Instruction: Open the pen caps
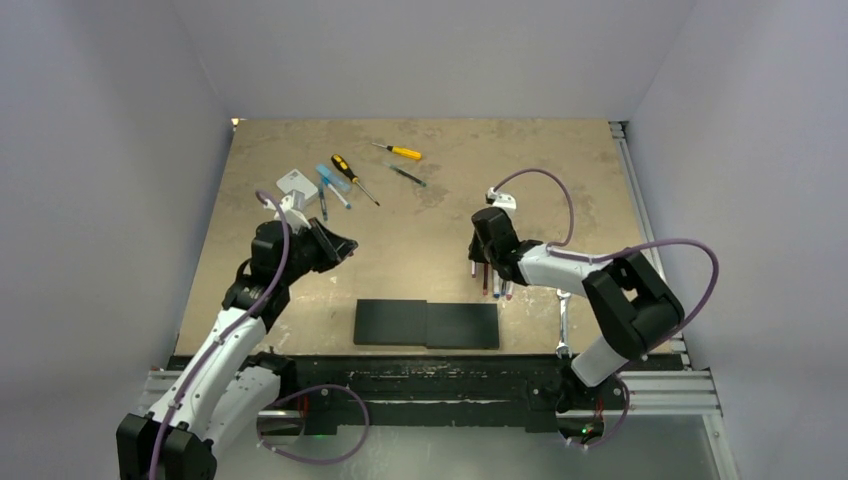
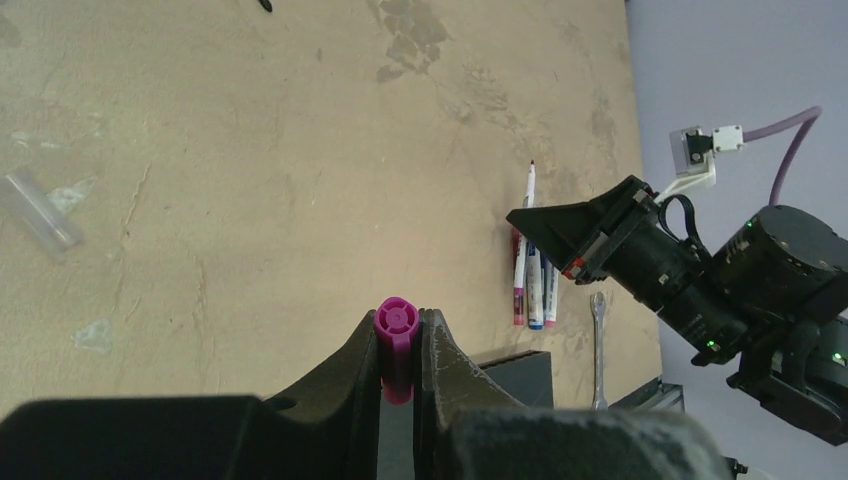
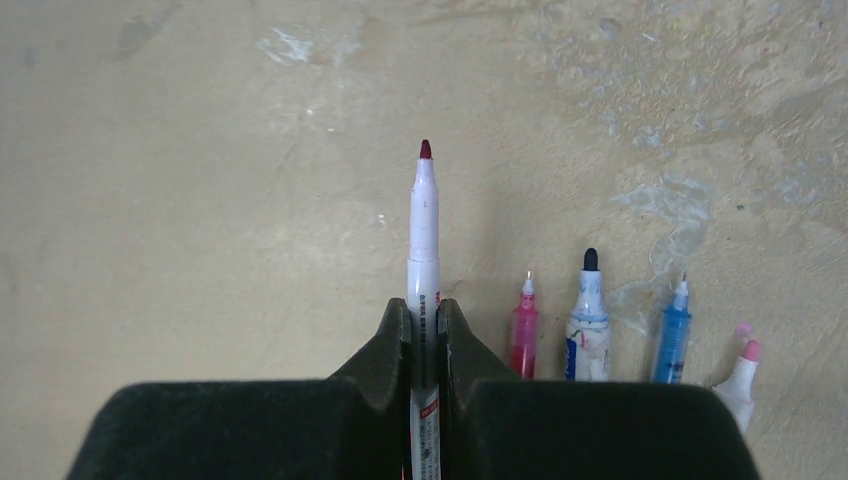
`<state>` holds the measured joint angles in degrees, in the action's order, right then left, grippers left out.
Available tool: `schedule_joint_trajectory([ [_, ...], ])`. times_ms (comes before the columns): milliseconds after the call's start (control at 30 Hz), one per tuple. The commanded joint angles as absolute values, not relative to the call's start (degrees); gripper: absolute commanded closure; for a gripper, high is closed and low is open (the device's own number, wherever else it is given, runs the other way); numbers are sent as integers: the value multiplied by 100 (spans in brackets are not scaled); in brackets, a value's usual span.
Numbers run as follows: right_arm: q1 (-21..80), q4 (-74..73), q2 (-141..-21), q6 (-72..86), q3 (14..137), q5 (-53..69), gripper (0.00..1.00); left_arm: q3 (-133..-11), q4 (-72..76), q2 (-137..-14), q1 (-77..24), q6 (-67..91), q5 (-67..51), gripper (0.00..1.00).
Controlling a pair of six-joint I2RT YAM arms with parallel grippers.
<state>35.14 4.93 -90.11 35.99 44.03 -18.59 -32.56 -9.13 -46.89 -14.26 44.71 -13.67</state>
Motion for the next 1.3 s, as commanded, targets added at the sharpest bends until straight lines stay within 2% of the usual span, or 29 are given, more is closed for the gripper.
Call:
schedule_joint_trajectory([
  [0, 3489, 656, -9284, 3665, 4676, -1985, 100, -3065, -855, -4492, -1406, 4373, -1388, 100],
  [267, 3489, 693, -9154, 3659, 4356, -1829, 100, -2917, -776, -4520, -1406, 4390, -1412, 100],
  [400, 3483, 696, -8933, 3609, 4262, -1857, 77, -2896, -716, -4585, -1406, 4430, -1458, 100],
  [500, 3490, 662, -8709, 3561, 4236, -1831, 64, -2899, -699, -4597, -1406, 4443, -1481, 100],
  [700, 3606, 464, -8260, 3471, 4338, -1694, 53, -2922, -776, -4571, -1406, 4407, -1478, 100],
  [800, 3644, 605, -8269, 3285, 4441, -1263, 57, -2918, -782, -4566, -1406, 4404, -1461, 100],
  [967, 3674, 607, -8954, 3216, 4768, -935, 76, -2948, -879, -4594, -1406, 4384, -1365, 100],
  [1033, 3671, 580, -9147, 3266, 4801, -948, 80, -2989, -1058, -4548, -1406, 4335, -1222, 100],
  [1267, 3674, 427, -9412, 3305, 4685, -1026, 82, -3253, -2013, -4587, -1406, 4087, -155, 100],
])
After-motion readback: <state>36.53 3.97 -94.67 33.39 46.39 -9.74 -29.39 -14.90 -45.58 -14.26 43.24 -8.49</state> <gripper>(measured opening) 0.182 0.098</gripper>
